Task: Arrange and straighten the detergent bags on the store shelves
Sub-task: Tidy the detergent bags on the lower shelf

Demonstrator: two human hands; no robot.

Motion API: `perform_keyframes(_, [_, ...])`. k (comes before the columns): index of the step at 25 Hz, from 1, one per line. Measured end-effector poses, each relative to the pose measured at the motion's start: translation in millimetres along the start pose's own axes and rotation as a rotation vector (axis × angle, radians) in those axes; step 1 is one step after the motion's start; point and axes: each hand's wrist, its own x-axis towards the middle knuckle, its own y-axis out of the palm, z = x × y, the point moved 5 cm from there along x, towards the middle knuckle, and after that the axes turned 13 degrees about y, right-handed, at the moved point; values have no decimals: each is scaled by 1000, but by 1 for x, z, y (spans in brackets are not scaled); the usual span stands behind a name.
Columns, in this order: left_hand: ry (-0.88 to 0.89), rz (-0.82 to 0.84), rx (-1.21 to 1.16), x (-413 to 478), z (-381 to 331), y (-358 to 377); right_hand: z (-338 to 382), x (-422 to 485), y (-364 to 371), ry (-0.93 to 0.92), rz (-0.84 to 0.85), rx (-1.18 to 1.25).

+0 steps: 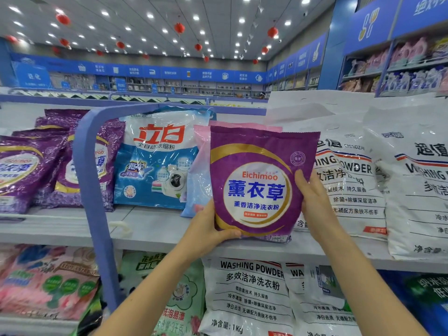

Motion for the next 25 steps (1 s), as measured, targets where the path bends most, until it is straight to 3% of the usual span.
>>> perform_keyframes(7, [-22, -146, -142, -36, -32, -39, -5, -48, 41, -89, 127, -116])
perform_keyframes(13, [75, -335, -59, -112, -79, -159, 19, -93, 153, -151, 351, -188])
perform_keyframes(17, [52, -531, -20, -152, -72, -257, 14, -107, 254, -193, 471, -163])
perform_keyframes(20, [-17, -582, -31, -163, -38, -316, 10, -109, 321, -227, 435, -183])
perform_keyframes(25, [-37, -456, -75, -151, 9, -370, -11, -79, 390, -244, 265, -238])
